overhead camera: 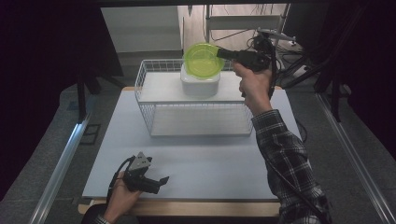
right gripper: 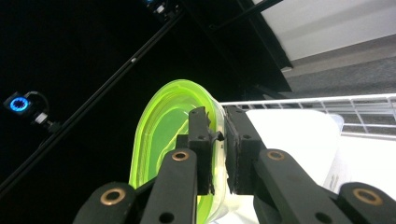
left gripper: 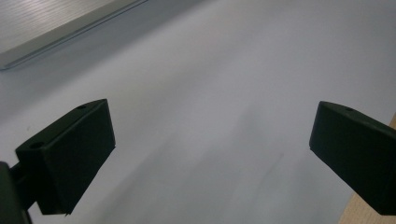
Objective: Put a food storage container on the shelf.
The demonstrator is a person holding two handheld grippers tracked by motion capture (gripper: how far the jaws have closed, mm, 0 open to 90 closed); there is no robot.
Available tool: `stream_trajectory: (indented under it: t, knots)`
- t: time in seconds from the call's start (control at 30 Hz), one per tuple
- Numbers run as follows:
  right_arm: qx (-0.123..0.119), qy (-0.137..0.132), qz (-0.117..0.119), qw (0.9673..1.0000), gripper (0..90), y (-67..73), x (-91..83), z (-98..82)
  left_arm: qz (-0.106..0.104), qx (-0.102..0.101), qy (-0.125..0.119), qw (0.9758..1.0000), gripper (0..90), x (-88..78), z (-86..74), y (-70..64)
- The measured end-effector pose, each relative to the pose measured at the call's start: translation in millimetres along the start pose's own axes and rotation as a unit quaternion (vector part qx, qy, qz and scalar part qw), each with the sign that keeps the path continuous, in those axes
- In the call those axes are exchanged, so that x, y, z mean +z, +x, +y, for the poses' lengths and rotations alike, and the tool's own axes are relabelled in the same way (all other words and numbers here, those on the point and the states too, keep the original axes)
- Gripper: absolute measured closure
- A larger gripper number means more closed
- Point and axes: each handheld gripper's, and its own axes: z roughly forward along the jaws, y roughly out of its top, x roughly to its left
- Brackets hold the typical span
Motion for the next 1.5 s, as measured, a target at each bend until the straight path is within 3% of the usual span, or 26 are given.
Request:
stream_trajectory:
  t: [0.23, 0.5, 0.53, 0.6, 0.83, 0.97, 1.1, 1.13, 1.17, 1.23, 1.27, 1.5]
  knots:
    - [0.003, -0.004, -0.035, 0.9994, 81.6, -4.5, 19.8, 3.8, -0.003, 0.001, 0.002, 1.0, 0.0, 0.4, -0.2, -0.1]
    - [0.0, -0.001, -0.073, 0.9973, 80.1, -0.5, 28.0, 5.4, -0.005, 0.003, 0.005, 1.0, 0.0, 1.4, -0.1, -1.0]
    - [-0.006, 0.004, -0.097, 0.9953, 79.1, 1.3, 30.0, 7.2, -0.006, 0.003, 0.007, 1.0, 0.0, 1.8, -0.2, -1.5]
    - [-0.007, 0.008, -0.114, 0.9935, 77.9, 1.5, 32.1, 8.3, -0.006, 0.004, 0.008, 0.9999, 0.0, 2.1, -0.1, -1.7]
    - [-0.012, 0.013, -0.134, 0.9908, 71.5, -4.0, 37.3, 10.4, -0.008, 0.005, 0.012, 0.9999, 0.0, 3.0, -0.5, -1.7]
    - [-0.011, 0.013, -0.132, 0.9911, 67.2, -7.8, 38.4, 9.8, -0.009, 0.007, 0.014, 0.9998, 0.0, 3.5, -0.5, -2.3]
    - [-0.018, 0.009, -0.114, 0.9932, 48.2, -10.2, 37.9, 8.6, -0.008, 0.006, 0.013, 0.9999, 0.0, 3.2, -0.4, -2.3]
    - [-0.018, 0.009, -0.114, 0.9932, 48.2, -10.2, 37.9, 8.6, -0.008, 0.006, 0.013, 0.9999, 0.0, 3.2, -0.4, -2.3]
    - [-0.028, 0.006, -0.108, 0.9937, 39.1, -10.3, 36.6, 8.5, -0.008, 0.006, 0.013, 0.9999, 0.0, 3.0, -0.4, -2.2]
    - [-0.032, 0.004, -0.105, 0.994, 35.4, -10.3, 35.8, 8.2, -0.007, 0.007, 0.012, 0.9999, 0.0, 2.9, -0.4, -1.9]
    - [-0.041, 0.004, -0.094, 0.9947, 27.5, -11.0, 33.9, 6.9, -0.008, 0.006, 0.012, 0.9999, 0.0, 3.0, -0.5, -1.9]
    - [-0.075, 0.013, -0.076, 0.9942, 16.7, -11.9, 25.5, -0.6, -0.007, 0.006, 0.011, 0.9999, 0.0, 2.5, -0.6, -1.9]
